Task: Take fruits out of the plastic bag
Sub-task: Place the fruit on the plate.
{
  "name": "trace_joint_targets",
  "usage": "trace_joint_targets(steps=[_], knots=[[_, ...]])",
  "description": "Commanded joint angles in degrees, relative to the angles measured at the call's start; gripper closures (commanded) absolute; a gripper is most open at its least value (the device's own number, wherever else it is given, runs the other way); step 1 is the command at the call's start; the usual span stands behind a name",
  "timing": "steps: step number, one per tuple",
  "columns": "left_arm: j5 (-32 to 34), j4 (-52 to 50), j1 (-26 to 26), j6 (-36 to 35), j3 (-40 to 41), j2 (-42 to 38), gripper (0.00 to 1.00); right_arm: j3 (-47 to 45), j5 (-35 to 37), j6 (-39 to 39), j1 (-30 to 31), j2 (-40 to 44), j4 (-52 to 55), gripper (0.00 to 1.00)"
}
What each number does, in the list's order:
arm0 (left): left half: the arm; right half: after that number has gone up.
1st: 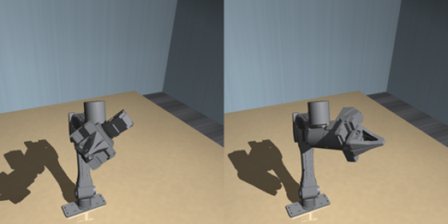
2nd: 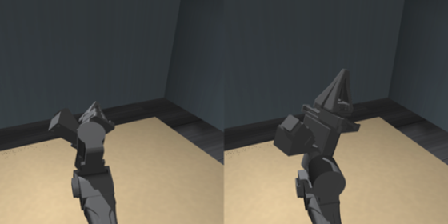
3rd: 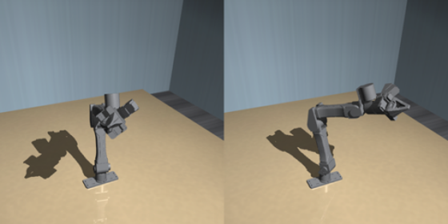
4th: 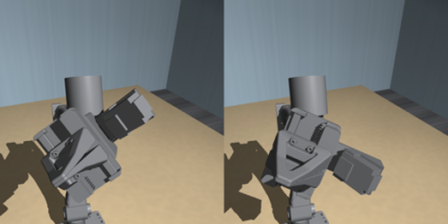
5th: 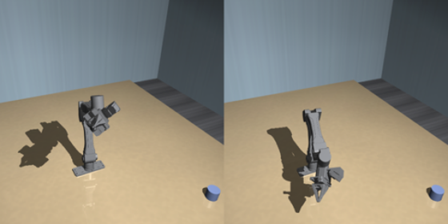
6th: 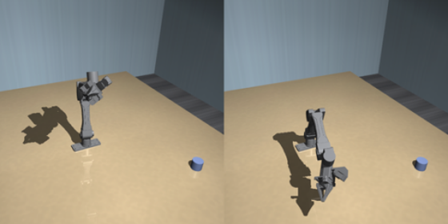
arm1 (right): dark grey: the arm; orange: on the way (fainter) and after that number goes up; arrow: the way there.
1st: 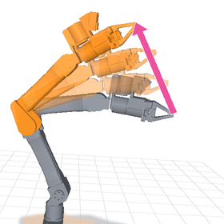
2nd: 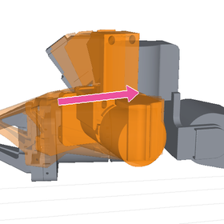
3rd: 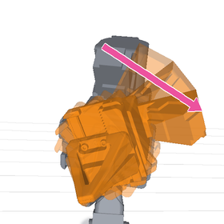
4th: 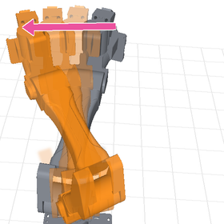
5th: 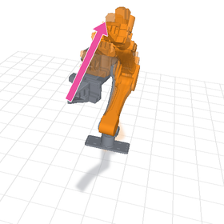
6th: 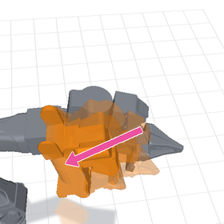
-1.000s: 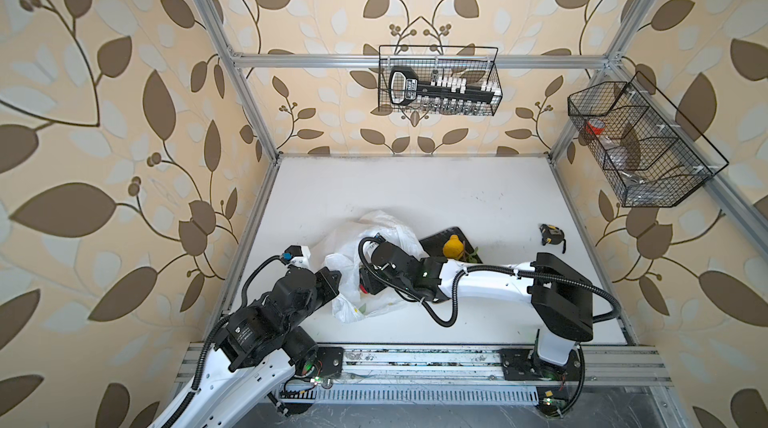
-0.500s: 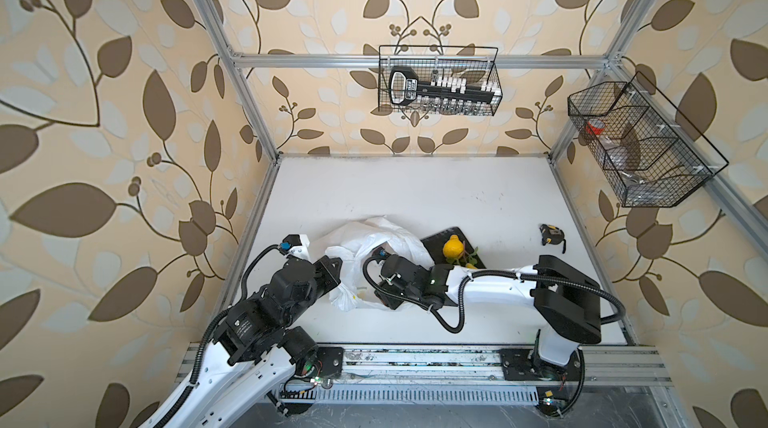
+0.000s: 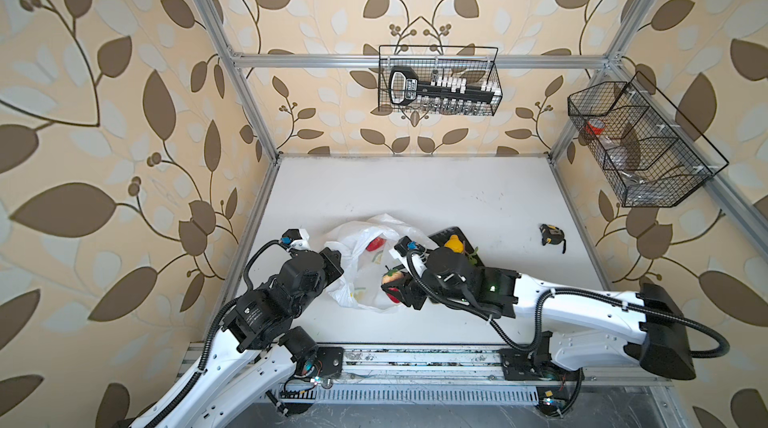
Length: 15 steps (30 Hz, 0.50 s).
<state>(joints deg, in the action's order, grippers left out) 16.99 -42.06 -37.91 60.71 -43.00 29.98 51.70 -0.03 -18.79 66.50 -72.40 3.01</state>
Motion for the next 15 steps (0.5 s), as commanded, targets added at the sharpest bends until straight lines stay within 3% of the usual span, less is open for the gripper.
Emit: trace_joint_targets(steps=[1, 9, 12, 15], knots=[[1.7, -0.94, -0.4, 0.99, 0.4, -1.16, 1.0, -1.8, -1.11, -0.15, -0.05, 5.68, -1.86, 0.57], [1.79, -2.32, -0.38, 1.17, 1.78, -4.04, 1.0, -4.42, 5.44, -6.84, -2.0, 22.23, 2.59, 0.59], [1.72, -2.65, -0.39, 1.17, 1.75, -4.53, 1.0, -5.9, 15.34, -11.15, -4.69, 25.02, 8.09, 0.58], [1.2, -2.66, -0.35, 1.09, 1.74, -5.16, 1.0, -8.29, 23.57, -17.34, -11.53, 23.16, 17.08, 0.58]])
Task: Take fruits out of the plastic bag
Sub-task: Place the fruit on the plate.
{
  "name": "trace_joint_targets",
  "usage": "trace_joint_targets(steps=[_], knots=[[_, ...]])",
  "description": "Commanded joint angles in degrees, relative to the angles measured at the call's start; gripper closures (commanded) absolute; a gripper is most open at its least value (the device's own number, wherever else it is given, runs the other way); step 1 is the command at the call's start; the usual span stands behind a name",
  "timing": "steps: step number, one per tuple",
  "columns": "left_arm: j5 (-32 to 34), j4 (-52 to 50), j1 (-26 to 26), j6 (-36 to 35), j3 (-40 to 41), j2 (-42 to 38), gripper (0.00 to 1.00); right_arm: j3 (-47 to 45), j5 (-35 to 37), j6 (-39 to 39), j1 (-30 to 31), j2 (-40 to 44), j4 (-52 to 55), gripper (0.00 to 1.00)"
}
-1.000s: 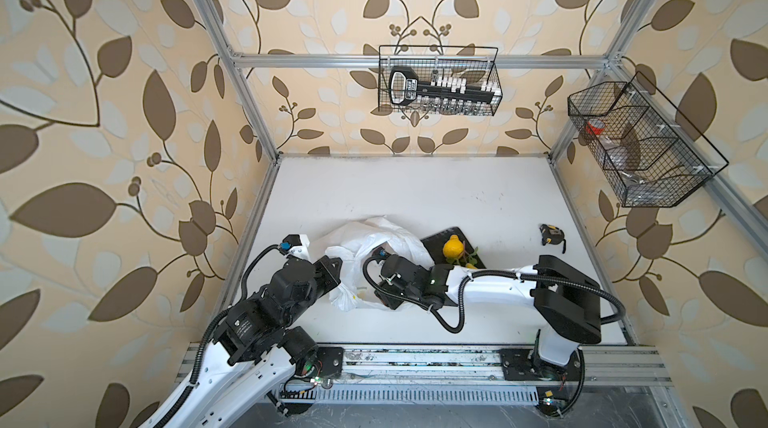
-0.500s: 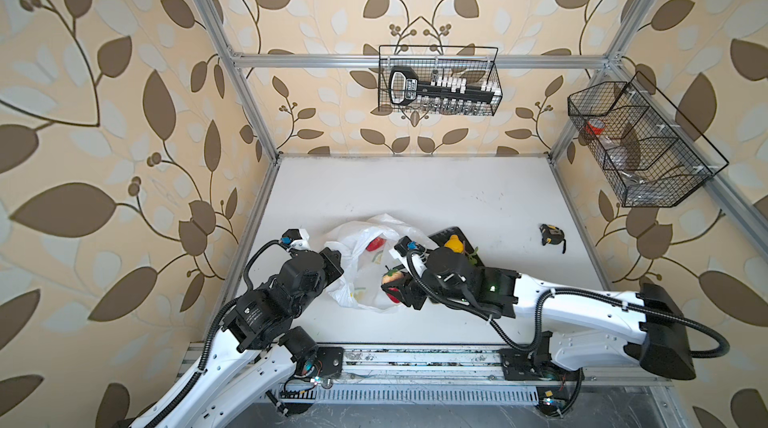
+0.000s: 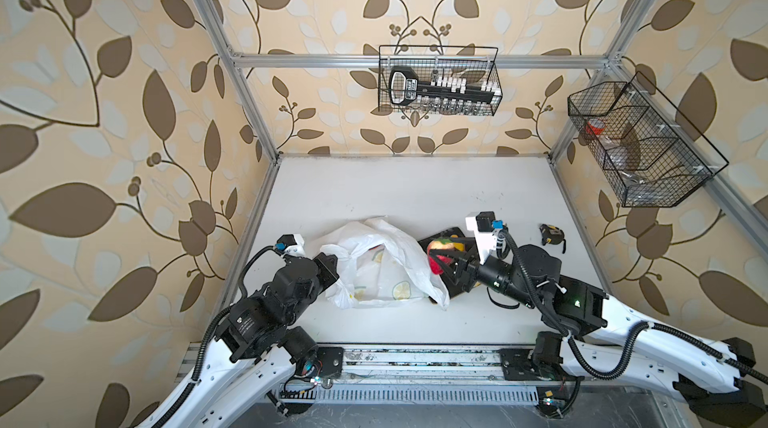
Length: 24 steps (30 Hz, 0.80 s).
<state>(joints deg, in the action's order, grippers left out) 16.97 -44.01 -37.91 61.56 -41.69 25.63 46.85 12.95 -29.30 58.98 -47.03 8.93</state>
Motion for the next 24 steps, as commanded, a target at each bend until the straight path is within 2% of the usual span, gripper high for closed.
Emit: trace_joint_targets(steps=[1, 4, 15, 21, 24], knots=[[1.17, -0.88, -0.38, 0.14, 0.25, -1.07, 1.0, -4.65, 10.86, -8.01, -6.96, -3.29, 12.75, 0.6], [1.21, -1.93, -0.32, -0.12, -0.21, -1.78, 1.0, -9.27, 9.34, -9.69, -11.35, -6.0, 11.75, 0.61], [0.87, -3.79, -0.39, -0.37, -0.72, -2.86, 1.0, -12.81, -0.43, -3.3, -11.14, -23.39, -0.07, 0.61], [0.95, -4.53, -0.41, -0.56, -1.29, -2.86, 1.0, -11.26, 1.35, -2.1, -9.88, -29.89, -0.7, 0.58], [0.86, -4.51, -0.38, -0.56, -1.37, -2.82, 1.0, -10.71, 3.5, -2.39, -9.26, -31.43, 0.01, 0.5]])
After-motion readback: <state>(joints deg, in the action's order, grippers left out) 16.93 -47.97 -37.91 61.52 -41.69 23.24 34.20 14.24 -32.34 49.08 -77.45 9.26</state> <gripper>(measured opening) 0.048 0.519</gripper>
